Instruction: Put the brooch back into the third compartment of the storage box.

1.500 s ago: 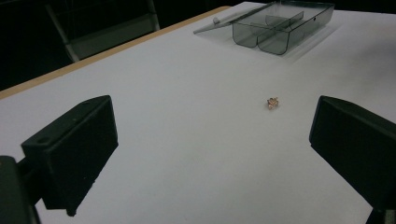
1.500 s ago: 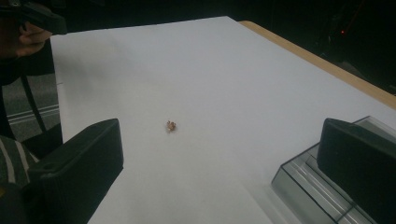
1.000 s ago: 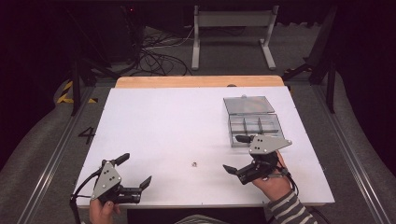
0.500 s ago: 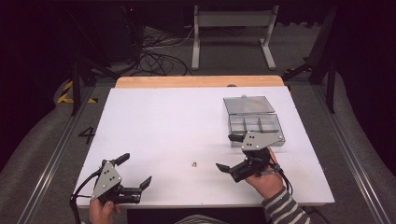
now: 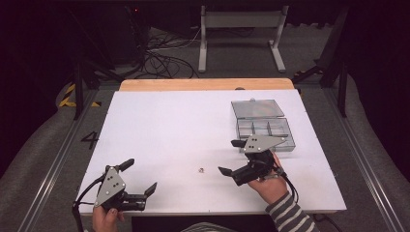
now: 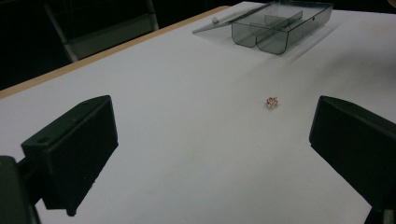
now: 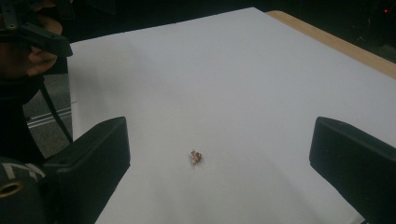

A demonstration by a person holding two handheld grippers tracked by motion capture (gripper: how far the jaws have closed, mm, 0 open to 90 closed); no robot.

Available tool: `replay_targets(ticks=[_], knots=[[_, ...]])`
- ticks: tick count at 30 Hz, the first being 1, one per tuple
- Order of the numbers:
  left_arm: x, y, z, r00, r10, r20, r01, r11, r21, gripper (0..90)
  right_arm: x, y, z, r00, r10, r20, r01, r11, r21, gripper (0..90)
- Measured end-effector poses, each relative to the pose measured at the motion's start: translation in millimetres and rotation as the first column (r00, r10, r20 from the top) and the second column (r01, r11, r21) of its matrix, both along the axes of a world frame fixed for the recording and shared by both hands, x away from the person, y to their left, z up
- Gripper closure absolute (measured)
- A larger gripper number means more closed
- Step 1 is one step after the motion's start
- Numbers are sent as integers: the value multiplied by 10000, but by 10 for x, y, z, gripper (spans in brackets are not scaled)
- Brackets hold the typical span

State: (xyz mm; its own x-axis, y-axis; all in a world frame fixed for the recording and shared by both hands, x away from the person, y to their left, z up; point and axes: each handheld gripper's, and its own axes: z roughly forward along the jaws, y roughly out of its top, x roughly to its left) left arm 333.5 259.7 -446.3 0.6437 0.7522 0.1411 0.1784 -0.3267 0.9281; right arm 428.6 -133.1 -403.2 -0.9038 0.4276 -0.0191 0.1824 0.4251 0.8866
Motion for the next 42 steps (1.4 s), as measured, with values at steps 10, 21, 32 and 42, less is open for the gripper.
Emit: replay_targets(ticks=[10,21,32,42], knots=[[-1,-5,-2,10000,3,-33,-3,10000,-50,15,37,116,-54,9993,31,-375,-41,9996,-267,224],[1,-5,-6,10000,12,-41,-13,10000,-86,15,122,334,-182,9972,-62,-752,-14,9949,-1005,359],[7,3,-4,10000,26,-17,-26,10000,0,15,207,558,-350,9916,140,-1285,-334,9882,-1498,421],[11,8,-3,10000,14,-3,-14,10000,53,15,265,706,-485,9889,-2,-1487,-320,9762,-2144,475]])
